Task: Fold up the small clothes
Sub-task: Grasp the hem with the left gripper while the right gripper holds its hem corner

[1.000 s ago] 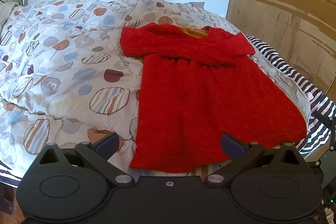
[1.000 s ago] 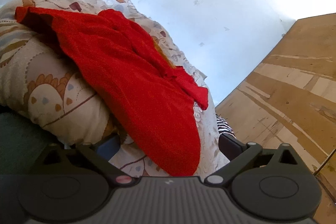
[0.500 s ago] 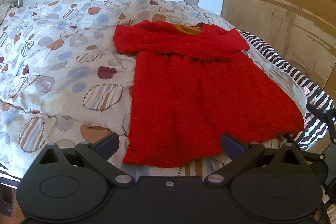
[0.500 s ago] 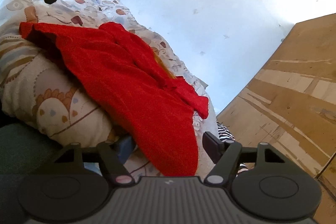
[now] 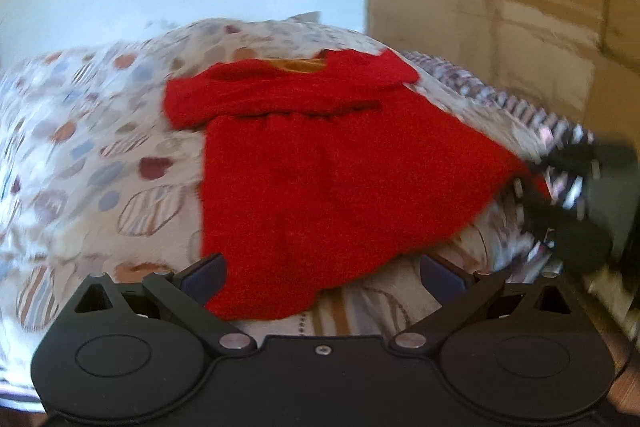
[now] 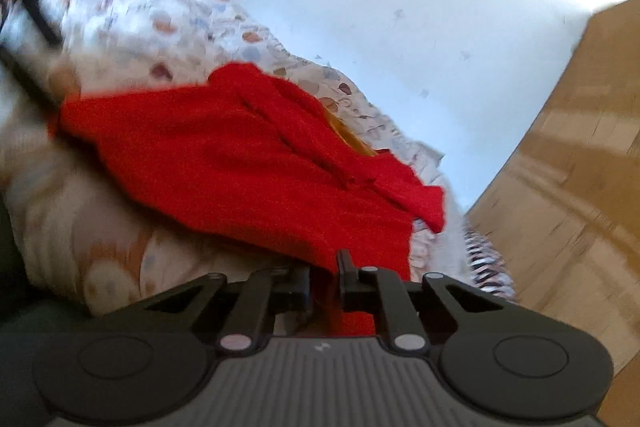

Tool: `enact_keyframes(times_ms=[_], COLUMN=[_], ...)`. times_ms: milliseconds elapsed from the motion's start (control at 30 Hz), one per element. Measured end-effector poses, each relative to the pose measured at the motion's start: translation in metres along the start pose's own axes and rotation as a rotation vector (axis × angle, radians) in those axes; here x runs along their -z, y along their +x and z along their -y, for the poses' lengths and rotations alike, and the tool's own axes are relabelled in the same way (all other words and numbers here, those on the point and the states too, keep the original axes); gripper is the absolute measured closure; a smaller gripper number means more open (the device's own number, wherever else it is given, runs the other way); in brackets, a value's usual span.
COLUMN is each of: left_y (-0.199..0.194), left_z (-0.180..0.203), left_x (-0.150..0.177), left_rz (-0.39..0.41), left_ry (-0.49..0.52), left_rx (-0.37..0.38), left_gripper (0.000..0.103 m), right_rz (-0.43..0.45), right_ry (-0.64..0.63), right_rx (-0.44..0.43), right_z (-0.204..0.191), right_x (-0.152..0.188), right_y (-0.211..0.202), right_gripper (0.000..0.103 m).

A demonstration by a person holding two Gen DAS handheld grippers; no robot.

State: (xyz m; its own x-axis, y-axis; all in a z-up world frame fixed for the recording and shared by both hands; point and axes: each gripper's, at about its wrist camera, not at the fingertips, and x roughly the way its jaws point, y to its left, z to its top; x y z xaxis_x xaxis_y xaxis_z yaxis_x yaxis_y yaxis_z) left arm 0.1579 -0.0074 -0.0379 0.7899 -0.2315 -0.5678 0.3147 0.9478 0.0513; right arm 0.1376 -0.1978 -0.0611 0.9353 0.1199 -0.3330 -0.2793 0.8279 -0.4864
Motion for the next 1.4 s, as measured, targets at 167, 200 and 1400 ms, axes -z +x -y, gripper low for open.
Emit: enact_keyframes(times_ms=[167, 200, 1400], left_y=[0.024, 0.03, 0.057], left_z=[0.028, 0.032, -0.01], left_x=[0.005, 0.004, 0.002], left_rz=[-0.019, -0.025, 0.034], left_ry=[0.152, 0.168, 0.163], left_rx=[-0.02, -0.027, -0.31], left_gripper=[0.001, 0.001, 0.096], right_rz=[-0.005, -0.005, -0.03], right_ry=[0.152, 0.163, 0.426], right_rx=[-0.126, -0.137, -0.175], right_z=[0.044, 0.05, 0.085], right_x=[-0.028, -0.032, -0.033], right_y=[0.007, 0.01, 0.0], right_gripper=[0.093, 0.093, 0.094])
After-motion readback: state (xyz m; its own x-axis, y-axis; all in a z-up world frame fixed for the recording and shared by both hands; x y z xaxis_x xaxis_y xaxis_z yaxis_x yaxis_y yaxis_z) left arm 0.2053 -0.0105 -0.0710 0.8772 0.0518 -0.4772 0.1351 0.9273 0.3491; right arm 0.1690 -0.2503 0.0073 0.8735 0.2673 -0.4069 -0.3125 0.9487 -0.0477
